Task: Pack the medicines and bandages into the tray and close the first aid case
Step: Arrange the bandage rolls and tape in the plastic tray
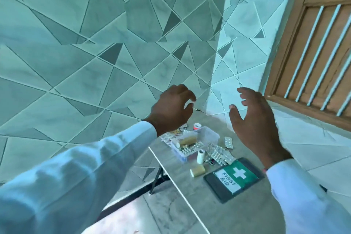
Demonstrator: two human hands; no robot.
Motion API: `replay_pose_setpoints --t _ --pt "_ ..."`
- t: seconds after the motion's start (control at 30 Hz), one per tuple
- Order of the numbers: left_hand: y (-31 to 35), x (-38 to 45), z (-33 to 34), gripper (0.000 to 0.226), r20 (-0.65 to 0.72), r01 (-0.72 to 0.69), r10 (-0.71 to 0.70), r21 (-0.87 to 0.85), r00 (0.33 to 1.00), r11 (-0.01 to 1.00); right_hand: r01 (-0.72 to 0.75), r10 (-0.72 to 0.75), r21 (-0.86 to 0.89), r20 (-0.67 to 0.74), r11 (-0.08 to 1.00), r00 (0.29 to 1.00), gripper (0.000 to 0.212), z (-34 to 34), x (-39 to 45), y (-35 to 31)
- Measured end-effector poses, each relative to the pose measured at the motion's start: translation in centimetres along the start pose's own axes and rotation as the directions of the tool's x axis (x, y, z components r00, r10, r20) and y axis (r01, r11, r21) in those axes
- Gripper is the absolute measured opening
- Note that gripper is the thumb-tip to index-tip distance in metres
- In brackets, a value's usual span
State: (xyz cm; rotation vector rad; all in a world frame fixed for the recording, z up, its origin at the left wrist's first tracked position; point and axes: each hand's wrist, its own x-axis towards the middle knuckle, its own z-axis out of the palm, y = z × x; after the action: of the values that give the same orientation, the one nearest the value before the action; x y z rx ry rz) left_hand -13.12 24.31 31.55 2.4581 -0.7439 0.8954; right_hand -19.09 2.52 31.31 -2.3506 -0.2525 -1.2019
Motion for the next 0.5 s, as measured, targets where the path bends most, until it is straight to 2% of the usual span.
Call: replay_pose_setpoints --t 0.2,0.5 --pt "-5.4 1.7 0.1 0.023 0.014 0.022 -0.021 -0.01 1.0 1.0 -0.024 0.024 -0.002 -0.004 1.0 1.0 0.037 5.4 1.7 -0.5" --pt "-11.4 7.7 9.2 0.029 0.148 0.033 -0.024 -0.053 0.989 0.998 -0.128 0.129 0.068 -0.015 0.989 0.992 0.036 14.9 6.6 5.6"
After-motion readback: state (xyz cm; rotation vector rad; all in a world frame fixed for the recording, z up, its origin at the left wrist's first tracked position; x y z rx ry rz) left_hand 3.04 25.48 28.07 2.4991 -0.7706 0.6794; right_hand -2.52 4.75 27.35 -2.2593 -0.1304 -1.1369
